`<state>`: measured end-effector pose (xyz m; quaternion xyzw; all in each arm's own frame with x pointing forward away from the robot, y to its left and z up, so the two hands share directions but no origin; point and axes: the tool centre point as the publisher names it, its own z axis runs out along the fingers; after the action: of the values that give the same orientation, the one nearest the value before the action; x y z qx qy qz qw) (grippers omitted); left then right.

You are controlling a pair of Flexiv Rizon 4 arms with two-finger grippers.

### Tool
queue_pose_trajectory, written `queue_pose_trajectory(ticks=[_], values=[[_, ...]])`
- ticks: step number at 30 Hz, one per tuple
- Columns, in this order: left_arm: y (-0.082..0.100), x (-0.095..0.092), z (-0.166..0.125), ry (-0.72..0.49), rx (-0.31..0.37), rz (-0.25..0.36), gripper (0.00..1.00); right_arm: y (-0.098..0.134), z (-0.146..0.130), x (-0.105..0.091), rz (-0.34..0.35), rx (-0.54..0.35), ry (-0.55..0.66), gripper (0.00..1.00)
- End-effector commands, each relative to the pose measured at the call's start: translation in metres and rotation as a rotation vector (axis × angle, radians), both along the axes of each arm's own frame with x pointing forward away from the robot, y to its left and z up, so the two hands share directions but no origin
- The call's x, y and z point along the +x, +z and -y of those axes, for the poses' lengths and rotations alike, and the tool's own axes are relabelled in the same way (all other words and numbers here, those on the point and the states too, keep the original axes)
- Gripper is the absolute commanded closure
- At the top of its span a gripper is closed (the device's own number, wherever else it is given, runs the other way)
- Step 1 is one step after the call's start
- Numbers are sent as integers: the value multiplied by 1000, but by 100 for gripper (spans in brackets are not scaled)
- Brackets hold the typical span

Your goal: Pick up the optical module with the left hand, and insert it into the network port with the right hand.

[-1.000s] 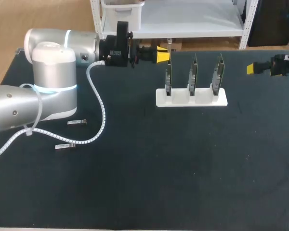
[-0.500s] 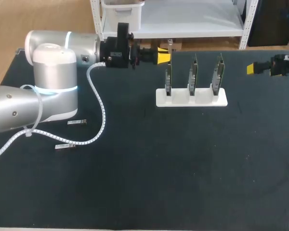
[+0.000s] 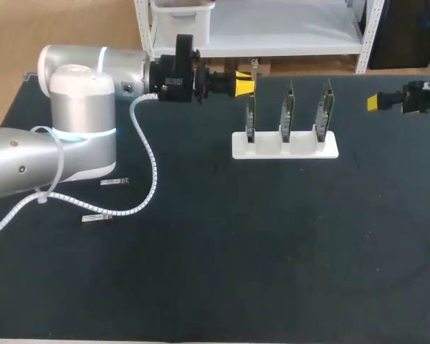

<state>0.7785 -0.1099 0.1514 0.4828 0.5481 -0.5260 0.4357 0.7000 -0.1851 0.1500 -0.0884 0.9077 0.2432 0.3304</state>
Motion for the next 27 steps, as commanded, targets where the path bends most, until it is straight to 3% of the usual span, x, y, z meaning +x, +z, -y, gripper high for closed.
queue_pose_trajectory(ticks=[1,9,12,15,18,24,27], values=[[1,-3,-4,9,2,2,100,0,0,0,0,0,0,0],[1,-3,-4,9,2,2,100,9,8,12,31,-16,23,0],[1,-3,-4,9,2,2,100,24,11,24,75,-13,108,0],[1,-3,-4,9,2,2,100,39,5,34,132,74,333,0],[1,-3,-4,9,2,2,100,53,-9,39,171,71,567,0],[1,-3,-4,9,2,2,100,59,-41,56,188,45,863,0],[1,-3,-4,9,2,2,100,59,-58,62,183,97,1049,0]])
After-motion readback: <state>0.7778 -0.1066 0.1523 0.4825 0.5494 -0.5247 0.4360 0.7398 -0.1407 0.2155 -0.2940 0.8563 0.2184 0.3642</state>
